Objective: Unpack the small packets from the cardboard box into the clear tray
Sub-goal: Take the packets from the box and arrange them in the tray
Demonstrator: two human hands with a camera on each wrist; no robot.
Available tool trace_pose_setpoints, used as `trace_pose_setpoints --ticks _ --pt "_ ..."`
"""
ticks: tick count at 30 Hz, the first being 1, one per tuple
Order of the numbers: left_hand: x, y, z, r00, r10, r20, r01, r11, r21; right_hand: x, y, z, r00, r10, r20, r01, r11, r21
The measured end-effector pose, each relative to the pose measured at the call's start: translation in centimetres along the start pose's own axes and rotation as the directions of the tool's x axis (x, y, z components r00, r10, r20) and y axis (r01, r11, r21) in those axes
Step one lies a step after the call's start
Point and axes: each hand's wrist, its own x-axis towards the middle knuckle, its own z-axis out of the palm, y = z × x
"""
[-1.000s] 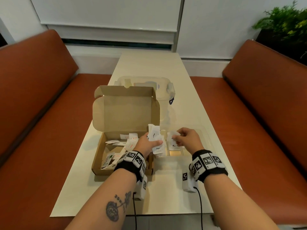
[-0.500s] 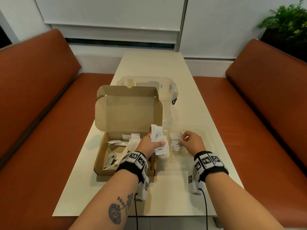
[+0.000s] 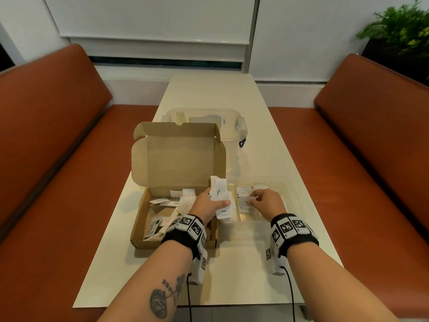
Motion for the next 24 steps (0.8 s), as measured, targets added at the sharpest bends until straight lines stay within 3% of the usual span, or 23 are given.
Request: trace_pose_setpoints --ticks 3,6,10,15,24 --pt "0.0 0.0 0.0 1.0 -0.003 0.004 0.003 1.0 -0.001 0.0 -0.1 -0.4 0.999 -0.005 -0.041 0.006 1.0 0.023" --pt "0.1 0.3 0.2 1.0 -0.002 0.001 0.002 1.0 0.003 0.1 -0.6 -1.7 0.988 0.019 -0.151 0.022 0.963 0.268" --pt "0.1 0.7 0.7 1.0 0.021 -0.007 -0.021 1.0 0.011 -0.2 -2.3 -3.0 0.999 -0.052 -0.015 0.052 0.884 0.465" --pt "-0.2 1.0 1.0 1.0 0.02 -0.023 -0.022 0.996 -0.086 -0.3 -2.7 -2.6 0.994 -0.067 0.087 0.016 0.873 0.487" --pt "-0.7 0.9 0.6 0.999 -0.015 0.034 0.022 0.981 -0.193 -0.5 -2.1 -1.6 0.997 0.005 0.071 -0.043 0.836 0.546"
